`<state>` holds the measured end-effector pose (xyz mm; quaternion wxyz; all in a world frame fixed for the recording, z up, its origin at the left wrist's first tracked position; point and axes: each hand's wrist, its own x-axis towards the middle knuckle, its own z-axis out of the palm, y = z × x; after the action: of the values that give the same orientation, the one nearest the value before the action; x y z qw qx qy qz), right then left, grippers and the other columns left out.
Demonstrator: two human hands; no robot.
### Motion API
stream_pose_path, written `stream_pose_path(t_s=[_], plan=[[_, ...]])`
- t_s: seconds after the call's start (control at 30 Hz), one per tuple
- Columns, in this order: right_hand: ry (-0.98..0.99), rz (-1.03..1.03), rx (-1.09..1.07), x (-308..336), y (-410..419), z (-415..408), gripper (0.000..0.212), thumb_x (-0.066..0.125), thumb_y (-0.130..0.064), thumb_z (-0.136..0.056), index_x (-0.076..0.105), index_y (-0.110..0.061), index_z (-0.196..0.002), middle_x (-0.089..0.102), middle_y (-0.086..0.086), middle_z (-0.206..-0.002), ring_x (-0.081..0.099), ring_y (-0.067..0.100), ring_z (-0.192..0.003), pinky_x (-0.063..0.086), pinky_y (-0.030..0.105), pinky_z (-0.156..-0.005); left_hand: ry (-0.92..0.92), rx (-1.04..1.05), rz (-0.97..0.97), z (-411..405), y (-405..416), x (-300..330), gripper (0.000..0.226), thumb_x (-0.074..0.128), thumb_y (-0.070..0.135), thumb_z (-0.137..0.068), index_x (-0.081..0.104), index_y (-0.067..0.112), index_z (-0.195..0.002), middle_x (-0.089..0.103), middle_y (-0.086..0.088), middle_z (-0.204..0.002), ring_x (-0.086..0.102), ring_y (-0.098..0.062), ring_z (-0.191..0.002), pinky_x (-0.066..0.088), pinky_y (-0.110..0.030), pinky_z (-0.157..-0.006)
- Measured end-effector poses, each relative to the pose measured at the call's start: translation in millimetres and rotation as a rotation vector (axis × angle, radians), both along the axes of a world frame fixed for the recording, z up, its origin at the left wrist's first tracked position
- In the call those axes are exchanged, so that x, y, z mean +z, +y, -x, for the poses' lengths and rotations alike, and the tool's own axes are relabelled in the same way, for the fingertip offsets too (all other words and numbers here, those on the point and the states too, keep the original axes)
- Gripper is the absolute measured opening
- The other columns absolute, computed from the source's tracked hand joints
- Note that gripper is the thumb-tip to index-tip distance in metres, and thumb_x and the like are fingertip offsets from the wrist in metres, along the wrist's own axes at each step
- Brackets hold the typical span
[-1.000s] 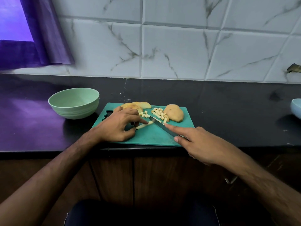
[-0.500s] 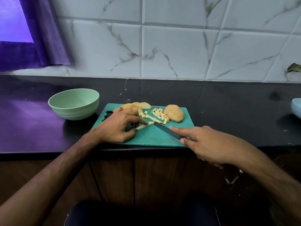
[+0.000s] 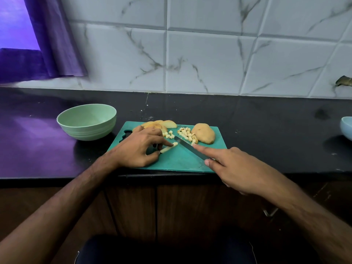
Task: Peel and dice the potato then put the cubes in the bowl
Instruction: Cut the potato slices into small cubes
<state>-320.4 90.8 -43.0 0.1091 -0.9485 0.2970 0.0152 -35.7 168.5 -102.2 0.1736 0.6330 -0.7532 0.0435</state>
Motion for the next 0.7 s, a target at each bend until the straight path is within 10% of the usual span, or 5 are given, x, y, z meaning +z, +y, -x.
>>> stream_pose_path(t_s=[0.7], plan=[[-0.019,0.051,0.033,-18,5,1,0.050,0.027,-0.042,-0.110,0.010,-0.058,-0.155,0.048,-0.011,-0.072,0.050,0.007,-0.063,0.037,0.023,-0.058,0.009,0.003,0.043,-2,-1,-3,0.040,0.048,0.045,-0.087,0.070,0.034,-0.119,0.058,0.016,-0.103,0.048,0.002,-0.103,0.035,-0.031,-0.085]])
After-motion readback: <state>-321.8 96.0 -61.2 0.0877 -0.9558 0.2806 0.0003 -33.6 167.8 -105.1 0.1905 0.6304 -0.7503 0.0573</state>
